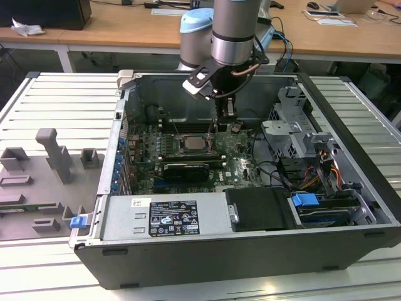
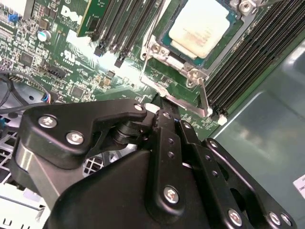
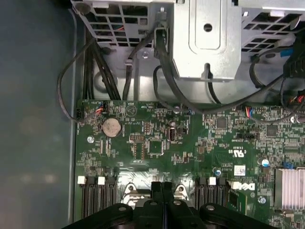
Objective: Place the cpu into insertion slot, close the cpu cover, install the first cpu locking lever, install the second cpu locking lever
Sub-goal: 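Close the cpu cover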
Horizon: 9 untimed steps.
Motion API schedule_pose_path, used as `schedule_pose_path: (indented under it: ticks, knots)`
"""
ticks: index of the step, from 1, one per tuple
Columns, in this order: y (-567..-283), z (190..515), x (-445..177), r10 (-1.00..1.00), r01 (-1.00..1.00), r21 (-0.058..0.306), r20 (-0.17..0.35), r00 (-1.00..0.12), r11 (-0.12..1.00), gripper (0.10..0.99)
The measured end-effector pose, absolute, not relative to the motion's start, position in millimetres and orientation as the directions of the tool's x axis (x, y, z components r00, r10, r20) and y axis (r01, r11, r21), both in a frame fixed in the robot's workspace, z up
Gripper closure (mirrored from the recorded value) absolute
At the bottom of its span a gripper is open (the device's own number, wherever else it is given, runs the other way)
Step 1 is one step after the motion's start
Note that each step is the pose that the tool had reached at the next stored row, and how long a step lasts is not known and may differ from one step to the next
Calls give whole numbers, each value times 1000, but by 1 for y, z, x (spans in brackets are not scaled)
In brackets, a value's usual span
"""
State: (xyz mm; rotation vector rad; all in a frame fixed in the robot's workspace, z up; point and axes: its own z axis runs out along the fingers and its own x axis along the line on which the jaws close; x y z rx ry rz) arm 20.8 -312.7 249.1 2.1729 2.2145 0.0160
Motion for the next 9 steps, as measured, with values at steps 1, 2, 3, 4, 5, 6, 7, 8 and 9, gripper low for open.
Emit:
schedule_pose_path:
  ticks: [1, 2, 3, 4, 5, 6, 7, 8, 9]
  knots:
    - [-313, 249, 19, 1000, 999, 35, -21, -19, 19, 980]
    - [-313, 249, 18, 1000, 999, 35, -21, -19, 19, 980]
    - [-313, 249, 17, 1000, 999, 35, -21, -19, 19, 980]
    - [-313, 249, 15, 1000, 999, 35, -21, -19, 19, 980]
    - [-313, 249, 14, 1000, 999, 35, -21, -19, 19, 980]
    - [-313, 249, 12, 1000, 999, 35, -21, -19, 19, 980]
    - [-313, 249, 10, 1000, 999, 35, -21, -19, 19, 980]
    - [-313, 249, 8, 1000, 999, 35, -21, -19, 19, 980]
    - [-313, 249, 7, 1000, 999, 35, -21, -19, 19, 980]
